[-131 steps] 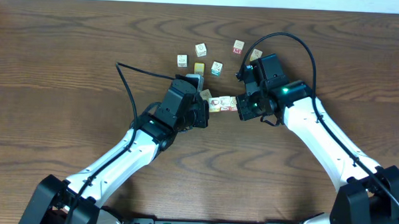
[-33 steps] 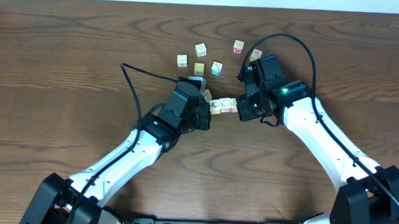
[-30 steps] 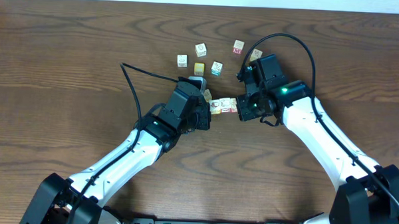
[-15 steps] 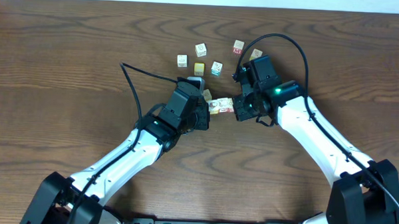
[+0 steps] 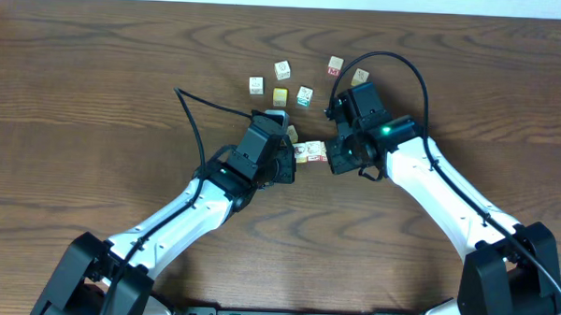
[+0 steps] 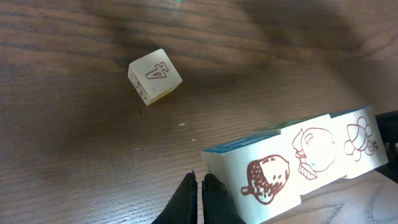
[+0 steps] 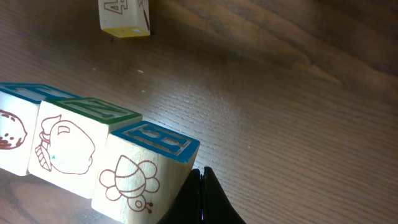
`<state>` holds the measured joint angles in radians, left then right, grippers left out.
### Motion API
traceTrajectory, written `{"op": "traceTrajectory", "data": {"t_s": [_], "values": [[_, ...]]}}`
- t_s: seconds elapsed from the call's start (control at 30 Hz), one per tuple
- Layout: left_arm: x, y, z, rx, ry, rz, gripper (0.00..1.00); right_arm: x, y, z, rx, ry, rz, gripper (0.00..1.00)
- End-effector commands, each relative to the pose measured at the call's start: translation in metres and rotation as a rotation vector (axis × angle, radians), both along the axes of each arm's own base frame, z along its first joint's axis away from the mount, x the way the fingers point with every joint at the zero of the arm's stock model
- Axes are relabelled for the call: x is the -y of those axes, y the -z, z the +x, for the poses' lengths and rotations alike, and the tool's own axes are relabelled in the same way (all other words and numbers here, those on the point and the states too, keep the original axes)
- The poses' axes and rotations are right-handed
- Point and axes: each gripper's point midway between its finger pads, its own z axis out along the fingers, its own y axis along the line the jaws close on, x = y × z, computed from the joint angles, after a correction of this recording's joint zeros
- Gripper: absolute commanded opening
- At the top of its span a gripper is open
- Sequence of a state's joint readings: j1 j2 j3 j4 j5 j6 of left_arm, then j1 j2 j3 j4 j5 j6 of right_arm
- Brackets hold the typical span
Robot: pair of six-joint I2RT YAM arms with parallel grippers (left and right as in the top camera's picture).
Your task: Lift 3 blocks
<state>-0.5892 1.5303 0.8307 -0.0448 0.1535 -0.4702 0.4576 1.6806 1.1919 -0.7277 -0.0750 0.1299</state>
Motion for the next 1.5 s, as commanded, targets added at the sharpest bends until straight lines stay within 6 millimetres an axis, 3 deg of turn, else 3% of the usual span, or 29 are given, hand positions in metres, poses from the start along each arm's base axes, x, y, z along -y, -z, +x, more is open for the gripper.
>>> {"op": "traceTrajectory", "data": {"t_s": [0.0,1.07,1.47], "values": [[0.035,-0.027,-0.004,0.035,0.111,-0.089,0.07,-0.036,0.003,-0.021,-0.066,-0.085,0.11,0.01],[0.042,-0.019,-0.01,0.03,0.125,-0.065,0.07,-0.042,0.002,-0.023,-0.093,-0.043,0.159,0.01],[0.042,-0.011,-0.01,0.007,0.118,-0.058,0.07,-0.039,0.014,-0.028,-0.101,-0.042,0.154,0.01]]}}
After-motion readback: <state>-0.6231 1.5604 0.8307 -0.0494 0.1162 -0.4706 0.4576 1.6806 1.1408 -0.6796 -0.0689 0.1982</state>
